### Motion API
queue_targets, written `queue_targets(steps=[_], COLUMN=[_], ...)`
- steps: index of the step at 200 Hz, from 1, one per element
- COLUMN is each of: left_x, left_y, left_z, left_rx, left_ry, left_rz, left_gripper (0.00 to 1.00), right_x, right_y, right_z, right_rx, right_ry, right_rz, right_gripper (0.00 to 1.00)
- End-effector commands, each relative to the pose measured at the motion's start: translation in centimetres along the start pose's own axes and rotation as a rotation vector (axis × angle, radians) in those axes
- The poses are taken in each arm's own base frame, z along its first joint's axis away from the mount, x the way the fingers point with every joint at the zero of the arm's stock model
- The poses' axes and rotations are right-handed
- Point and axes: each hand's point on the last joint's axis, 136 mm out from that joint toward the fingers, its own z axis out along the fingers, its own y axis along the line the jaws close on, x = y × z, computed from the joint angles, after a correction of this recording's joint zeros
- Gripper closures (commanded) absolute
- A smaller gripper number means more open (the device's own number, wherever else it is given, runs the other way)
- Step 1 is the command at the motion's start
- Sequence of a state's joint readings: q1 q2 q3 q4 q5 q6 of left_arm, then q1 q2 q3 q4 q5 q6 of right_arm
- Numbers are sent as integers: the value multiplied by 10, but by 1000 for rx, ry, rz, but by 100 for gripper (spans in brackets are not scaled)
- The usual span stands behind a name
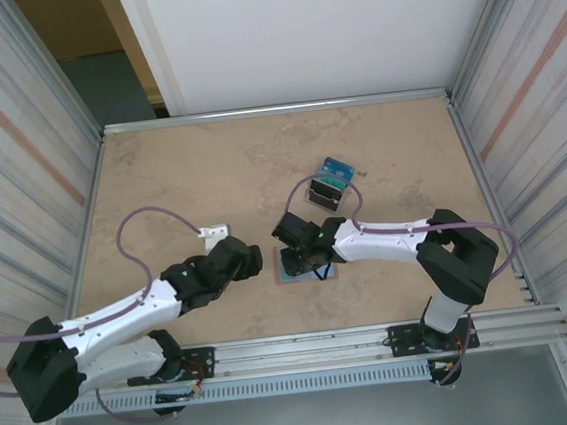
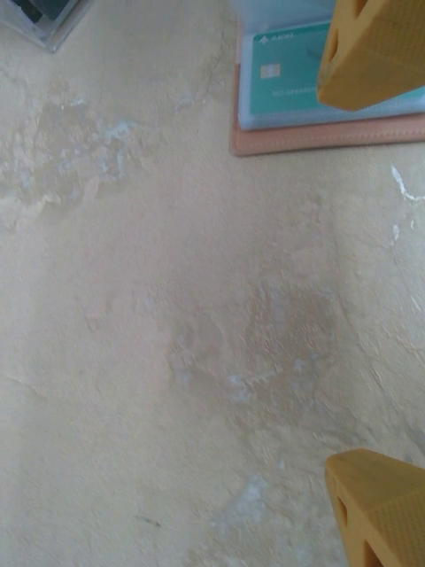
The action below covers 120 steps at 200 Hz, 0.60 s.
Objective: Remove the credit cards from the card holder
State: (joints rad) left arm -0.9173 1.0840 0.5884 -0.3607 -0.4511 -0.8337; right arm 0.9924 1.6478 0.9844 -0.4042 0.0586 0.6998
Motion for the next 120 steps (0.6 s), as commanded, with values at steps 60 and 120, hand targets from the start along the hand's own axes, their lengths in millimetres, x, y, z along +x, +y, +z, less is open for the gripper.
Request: queue_targets(steps=[60,120], left_x=[-13,-4], left_y=[-25,-44], left_z=[4,17], left_rx=[19,29], left_ry=[-25,37], left_rz=[67,158], left_gripper=[1,1], right_x=[6,9], right_y=[-51,-79], right_z=[-17,-20], right_rx=[148,181], right_ry=[-42,-49], right_rz=[96,164], right_gripper=[69,68])
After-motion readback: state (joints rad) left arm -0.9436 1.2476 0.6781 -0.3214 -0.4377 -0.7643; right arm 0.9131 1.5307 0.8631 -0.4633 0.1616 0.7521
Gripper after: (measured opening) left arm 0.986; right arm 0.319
